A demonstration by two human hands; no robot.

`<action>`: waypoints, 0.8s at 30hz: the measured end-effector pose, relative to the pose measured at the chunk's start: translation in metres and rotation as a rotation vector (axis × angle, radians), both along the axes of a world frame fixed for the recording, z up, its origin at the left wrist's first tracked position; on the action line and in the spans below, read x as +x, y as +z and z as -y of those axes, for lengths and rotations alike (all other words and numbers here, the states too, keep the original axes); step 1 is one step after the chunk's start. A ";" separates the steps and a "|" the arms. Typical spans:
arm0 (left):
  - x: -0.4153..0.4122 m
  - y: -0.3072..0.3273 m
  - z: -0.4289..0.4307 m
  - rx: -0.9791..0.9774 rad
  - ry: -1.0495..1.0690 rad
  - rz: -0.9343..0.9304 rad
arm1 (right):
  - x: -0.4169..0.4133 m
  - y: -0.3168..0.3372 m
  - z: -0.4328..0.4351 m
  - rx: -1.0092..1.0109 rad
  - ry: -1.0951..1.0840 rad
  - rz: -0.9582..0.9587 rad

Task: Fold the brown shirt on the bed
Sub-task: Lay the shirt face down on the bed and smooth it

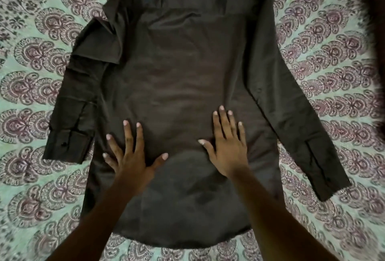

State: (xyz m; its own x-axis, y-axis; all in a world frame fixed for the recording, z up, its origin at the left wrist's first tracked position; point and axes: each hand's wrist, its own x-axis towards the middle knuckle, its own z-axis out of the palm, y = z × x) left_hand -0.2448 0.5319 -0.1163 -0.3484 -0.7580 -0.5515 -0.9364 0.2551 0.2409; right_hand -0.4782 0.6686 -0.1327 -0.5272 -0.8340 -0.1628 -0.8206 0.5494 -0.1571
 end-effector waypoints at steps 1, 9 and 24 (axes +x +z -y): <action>0.006 0.002 -0.005 0.011 0.010 0.017 | 0.002 -0.003 -0.011 0.010 -0.030 -0.020; 0.032 0.023 -0.016 0.175 0.078 0.041 | -0.004 0.012 -0.099 0.055 -0.556 0.000; 0.029 0.035 -0.013 0.233 0.060 0.057 | -0.020 0.020 -0.107 -0.087 -1.135 0.126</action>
